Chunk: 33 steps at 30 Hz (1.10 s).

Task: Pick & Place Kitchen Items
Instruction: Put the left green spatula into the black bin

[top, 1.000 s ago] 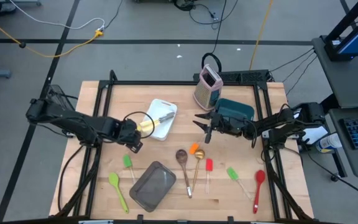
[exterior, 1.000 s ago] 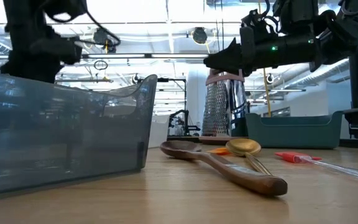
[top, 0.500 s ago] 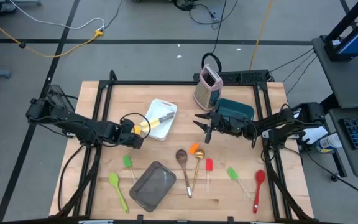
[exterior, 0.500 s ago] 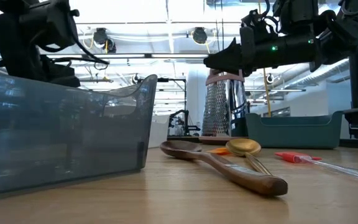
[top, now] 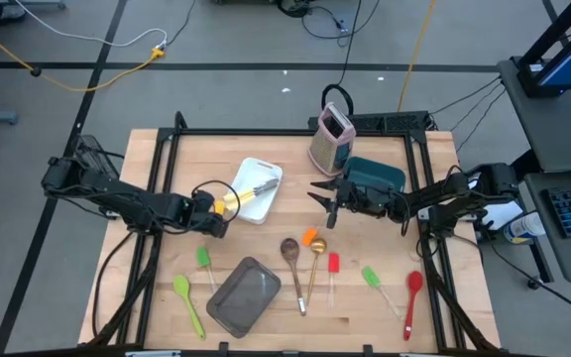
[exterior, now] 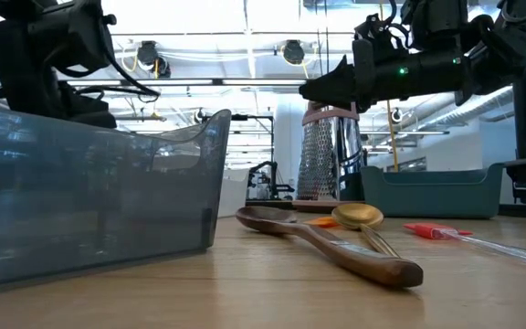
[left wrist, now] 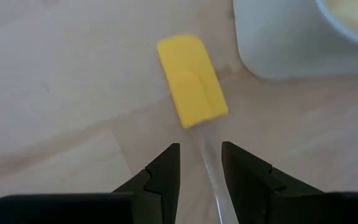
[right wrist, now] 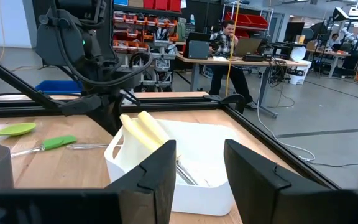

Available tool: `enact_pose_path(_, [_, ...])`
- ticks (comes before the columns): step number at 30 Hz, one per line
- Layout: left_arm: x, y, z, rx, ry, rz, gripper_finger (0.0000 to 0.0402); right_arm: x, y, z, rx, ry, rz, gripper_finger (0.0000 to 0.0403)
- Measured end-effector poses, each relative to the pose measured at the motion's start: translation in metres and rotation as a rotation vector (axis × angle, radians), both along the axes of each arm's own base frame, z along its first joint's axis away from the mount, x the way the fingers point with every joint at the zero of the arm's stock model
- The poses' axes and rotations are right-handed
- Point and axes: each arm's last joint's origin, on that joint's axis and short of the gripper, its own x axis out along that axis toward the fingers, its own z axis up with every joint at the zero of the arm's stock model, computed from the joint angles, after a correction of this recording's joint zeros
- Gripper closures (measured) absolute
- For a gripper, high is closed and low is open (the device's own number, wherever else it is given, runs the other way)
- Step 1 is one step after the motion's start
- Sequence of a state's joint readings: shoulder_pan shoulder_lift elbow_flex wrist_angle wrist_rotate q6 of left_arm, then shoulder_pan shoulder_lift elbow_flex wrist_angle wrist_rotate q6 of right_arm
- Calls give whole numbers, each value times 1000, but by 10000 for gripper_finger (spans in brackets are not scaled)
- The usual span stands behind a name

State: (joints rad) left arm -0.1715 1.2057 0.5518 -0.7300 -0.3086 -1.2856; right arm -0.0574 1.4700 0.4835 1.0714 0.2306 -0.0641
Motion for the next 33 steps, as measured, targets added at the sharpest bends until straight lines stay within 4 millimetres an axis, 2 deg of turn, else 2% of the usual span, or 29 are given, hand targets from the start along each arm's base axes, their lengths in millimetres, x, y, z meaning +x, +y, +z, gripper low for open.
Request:
enact_pose_path(8, [-1,-9,-1,-271,29,34,282,0,0,0,0,0,0,275])
enact_pose_path(21, [-6,-29,-1,-519,97,43,281,0,0,-1,1,8,0,275])
enact_pose_path(27, [-8,-34,-1,-549,116,37,278,0,0,-1,1,12,0,275])
enact_pose_path(33, [-12,-38,-5,-555,135,93,237,0,0,-2,1,15,1,275])
